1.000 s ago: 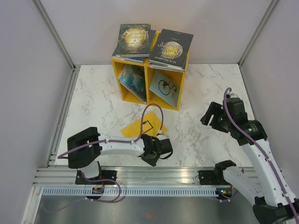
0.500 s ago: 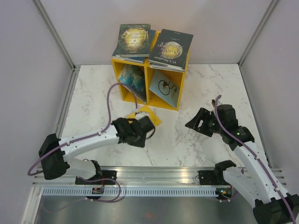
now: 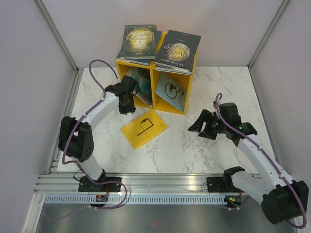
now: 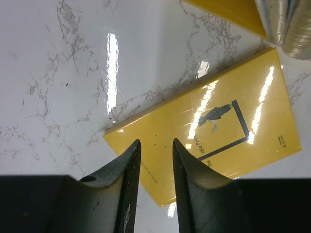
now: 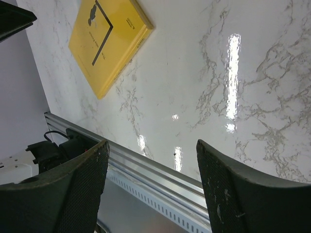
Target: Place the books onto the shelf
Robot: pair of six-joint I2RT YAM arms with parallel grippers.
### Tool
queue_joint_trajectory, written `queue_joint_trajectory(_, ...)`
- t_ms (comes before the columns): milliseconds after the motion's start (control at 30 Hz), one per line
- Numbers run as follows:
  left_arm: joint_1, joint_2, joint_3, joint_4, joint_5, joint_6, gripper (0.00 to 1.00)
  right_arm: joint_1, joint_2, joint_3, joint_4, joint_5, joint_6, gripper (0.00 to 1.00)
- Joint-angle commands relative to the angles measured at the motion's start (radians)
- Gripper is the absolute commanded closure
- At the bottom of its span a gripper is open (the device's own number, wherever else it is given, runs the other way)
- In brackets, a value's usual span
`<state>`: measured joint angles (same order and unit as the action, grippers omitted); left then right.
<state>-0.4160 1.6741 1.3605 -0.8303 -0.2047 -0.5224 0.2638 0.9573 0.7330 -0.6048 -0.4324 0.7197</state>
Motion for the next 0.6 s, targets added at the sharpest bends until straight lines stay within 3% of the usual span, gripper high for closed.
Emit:
queue_joint_trajectory(0,0.046,0.058,0.014,0.028,0.040,0.073,0.64,-0.005,0.064,0.089,0.027,-0.019,-0.061,0.24)
queue_joint_trajectory(567,0.089,0.207,-0.156,0.097,-0.015,0.035,0.65,-0.003,0.152,0.085,0.051,-0.023,-0.059,0.24)
